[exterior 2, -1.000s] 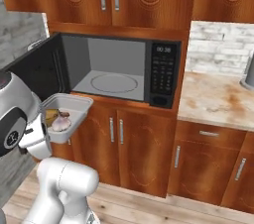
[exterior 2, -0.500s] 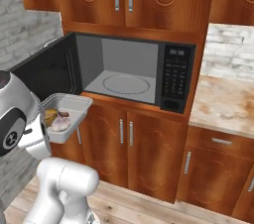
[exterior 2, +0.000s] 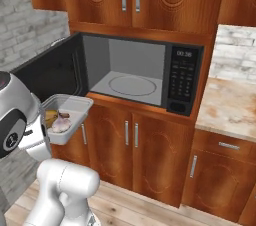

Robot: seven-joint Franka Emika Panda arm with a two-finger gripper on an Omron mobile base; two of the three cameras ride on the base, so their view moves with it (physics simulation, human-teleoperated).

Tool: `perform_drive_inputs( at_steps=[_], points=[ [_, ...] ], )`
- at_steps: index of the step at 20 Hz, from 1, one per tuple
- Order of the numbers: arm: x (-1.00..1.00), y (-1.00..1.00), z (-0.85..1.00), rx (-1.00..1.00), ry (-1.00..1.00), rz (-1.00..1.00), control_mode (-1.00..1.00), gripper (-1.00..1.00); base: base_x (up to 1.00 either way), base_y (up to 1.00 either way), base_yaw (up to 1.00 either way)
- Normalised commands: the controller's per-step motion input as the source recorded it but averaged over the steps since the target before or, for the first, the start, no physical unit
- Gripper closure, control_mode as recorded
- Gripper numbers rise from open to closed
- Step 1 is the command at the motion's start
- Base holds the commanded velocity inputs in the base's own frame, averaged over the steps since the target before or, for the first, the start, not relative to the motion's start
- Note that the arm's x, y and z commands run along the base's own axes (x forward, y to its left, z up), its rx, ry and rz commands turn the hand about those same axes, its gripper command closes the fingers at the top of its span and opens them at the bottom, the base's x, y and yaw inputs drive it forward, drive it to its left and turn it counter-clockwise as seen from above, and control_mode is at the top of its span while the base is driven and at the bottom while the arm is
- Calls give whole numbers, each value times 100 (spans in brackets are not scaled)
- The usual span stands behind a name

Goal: Place the tupperware containing the chicken drumstick and garlic meal in the microwave. Close the microwave door and press the start button to reheat the meal.

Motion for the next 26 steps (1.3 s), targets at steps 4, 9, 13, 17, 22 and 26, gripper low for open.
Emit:
perform_drive_inputs(
  at_steps=[4,9,13,17,22,26],
  points=[
    [0,0,0,0,0,0,100,100,-1,-41,0],
    [0,0,0,0,0,2,-100,100,0,-24,3],
    [11,0,-3,0,0,1,-100,100,0,0,0],
    [57,0,-4,0,0,0,-100,100,0,0,0],
    [63,0,-1,0,0,0,-100,100,0,0,0],
    [42,-9,0,0,0,-2,-100,100,0,0,0]
  ],
)
